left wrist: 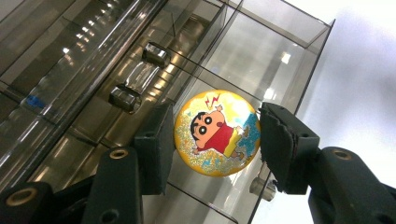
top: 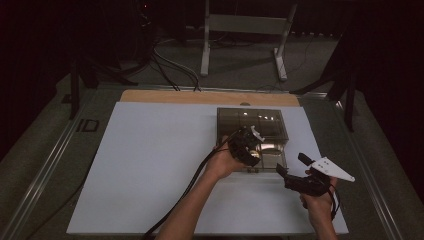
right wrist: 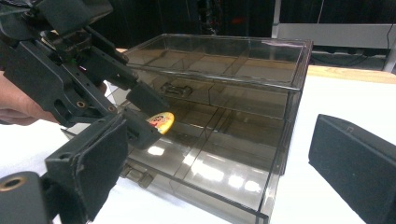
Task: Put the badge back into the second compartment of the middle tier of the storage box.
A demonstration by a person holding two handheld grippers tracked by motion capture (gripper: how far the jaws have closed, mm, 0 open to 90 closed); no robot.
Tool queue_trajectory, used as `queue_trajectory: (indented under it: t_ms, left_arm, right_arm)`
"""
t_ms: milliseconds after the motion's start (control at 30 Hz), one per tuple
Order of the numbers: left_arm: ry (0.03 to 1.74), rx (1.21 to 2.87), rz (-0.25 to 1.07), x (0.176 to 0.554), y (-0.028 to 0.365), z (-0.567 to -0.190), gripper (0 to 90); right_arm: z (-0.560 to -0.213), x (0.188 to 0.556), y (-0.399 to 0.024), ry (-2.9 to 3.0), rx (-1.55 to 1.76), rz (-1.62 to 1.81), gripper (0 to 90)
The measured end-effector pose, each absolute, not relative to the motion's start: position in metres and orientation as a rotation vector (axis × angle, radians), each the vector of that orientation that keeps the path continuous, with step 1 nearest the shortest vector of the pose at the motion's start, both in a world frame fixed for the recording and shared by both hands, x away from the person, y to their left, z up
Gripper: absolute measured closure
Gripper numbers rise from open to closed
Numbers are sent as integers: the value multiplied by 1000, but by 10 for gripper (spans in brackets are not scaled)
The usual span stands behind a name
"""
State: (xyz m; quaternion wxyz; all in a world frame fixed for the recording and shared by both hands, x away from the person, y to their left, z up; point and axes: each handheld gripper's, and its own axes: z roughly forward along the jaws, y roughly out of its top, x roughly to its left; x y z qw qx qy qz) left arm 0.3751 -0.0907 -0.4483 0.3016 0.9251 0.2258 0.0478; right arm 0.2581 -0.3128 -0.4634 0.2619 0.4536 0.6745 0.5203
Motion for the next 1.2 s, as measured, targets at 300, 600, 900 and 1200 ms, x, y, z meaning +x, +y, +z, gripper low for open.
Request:
queue_trajectory:
  t_ms: [300,600,900,1200]
  left_arm:
    - [606,2463,129,375,-91,-449,485]
    - [622,2452,146,373,-92,-449,297]
    - [629,2443,151,371,-88,-445,242]
    - [618,2418,179,368,-81,-437,209]
  right_arm:
    - [-463,258,-312,1826,1226,1407,44]
    - [-463,258,-312,1826,1225,1406,44]
    - [-464,258,-312,1829,1225,1406,44]
    - [-464,258,-312,1830,1225,1408,44]
